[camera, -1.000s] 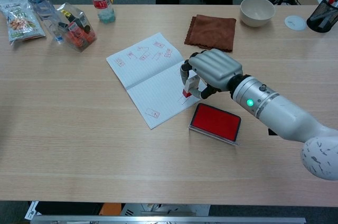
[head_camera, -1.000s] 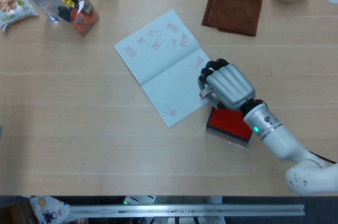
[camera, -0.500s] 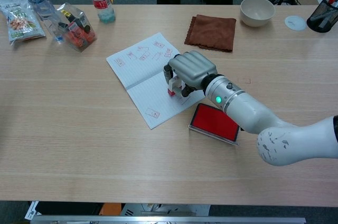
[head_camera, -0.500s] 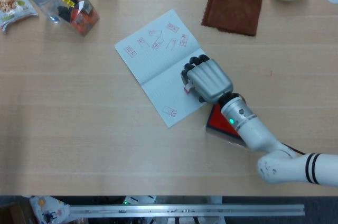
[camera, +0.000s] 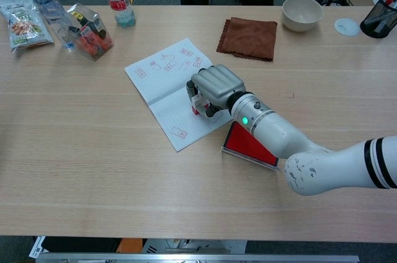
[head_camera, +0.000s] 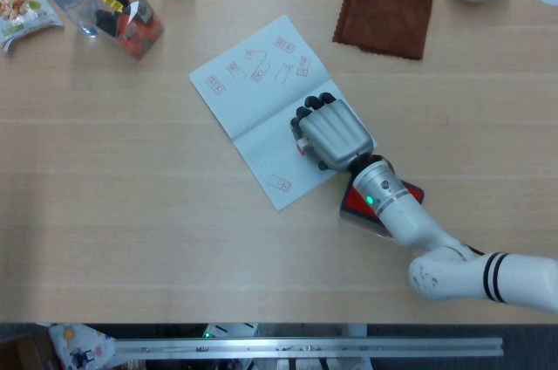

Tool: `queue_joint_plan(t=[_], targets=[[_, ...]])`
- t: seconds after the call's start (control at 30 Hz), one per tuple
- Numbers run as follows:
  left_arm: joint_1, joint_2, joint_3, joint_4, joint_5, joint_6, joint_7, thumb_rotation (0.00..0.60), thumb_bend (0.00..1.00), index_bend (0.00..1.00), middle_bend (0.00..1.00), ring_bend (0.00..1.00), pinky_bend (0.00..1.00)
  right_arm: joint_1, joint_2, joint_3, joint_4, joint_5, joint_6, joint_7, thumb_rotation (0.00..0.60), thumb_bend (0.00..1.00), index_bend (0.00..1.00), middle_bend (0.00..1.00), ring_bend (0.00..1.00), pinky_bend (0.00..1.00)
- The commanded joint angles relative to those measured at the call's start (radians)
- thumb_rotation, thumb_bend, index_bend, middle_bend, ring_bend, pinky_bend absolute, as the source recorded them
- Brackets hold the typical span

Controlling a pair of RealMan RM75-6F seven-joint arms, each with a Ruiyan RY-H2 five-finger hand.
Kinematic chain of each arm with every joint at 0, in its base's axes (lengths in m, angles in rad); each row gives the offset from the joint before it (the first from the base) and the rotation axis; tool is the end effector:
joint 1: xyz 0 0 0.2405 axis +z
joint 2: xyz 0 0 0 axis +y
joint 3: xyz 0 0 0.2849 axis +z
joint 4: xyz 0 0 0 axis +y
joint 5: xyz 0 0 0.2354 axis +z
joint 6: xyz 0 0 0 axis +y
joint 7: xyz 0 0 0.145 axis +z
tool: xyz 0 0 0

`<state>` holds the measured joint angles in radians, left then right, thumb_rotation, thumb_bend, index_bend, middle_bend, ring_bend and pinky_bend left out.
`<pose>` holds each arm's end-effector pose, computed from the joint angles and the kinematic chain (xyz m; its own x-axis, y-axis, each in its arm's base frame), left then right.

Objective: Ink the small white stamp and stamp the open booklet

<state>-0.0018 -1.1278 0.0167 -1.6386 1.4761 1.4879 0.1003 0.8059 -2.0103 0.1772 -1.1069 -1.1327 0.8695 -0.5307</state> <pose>-0.3615 0.1403 0.1353 0.4483 0.1073 0.8874 0.8853 0.0837 -0.4574 -0.1171 -0.3342 -0.1886 0.5780 -0.2947 0.7610 -0.7690 -0.5087 0.3871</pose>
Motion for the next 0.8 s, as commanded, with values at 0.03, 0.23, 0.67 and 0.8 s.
queue_joint_plan(t=[0.03, 0.23, 0.67, 0.8], targets=[[0.000, 0.000, -0.001, 0.002, -0.001, 0.000, -0.001, 0.600, 0.29, 0.15, 0.08, 0.11, 0.04, 0.000, -0.007, -0.001, 0.014, -0.002, 0.000, 0.008, 0.600, 0.37, 0.67, 0.42, 0.24, 0.25], [0.002, -0.001, -0.002, 0.006, -0.002, 0.001, -0.006, 0.600, 0.29, 0.15, 0.08, 0.11, 0.04, -0.001, -0.017, 0.002, 0.036, -0.004, 0.001, 0.021, 0.600, 0.37, 0.67, 0.42, 0.24, 0.25], [0.004, 0.000, -0.004, 0.009, -0.005, 0.002, -0.008, 0.600, 0.29, 0.14, 0.08, 0.11, 0.04, -0.003, -0.026, 0.008, 0.052, -0.009, 0.004, 0.041, 0.600, 0.37, 0.67, 0.42, 0.24, 0.25], [0.005, 0.000, -0.004, 0.010, -0.005, 0.002, -0.008, 0.600, 0.29, 0.14, 0.08, 0.11, 0.04, -0.006, -0.021, 0.008, 0.048, -0.011, 0.007, 0.041, 0.600, 0.37, 0.67, 0.42, 0.24, 0.25]])
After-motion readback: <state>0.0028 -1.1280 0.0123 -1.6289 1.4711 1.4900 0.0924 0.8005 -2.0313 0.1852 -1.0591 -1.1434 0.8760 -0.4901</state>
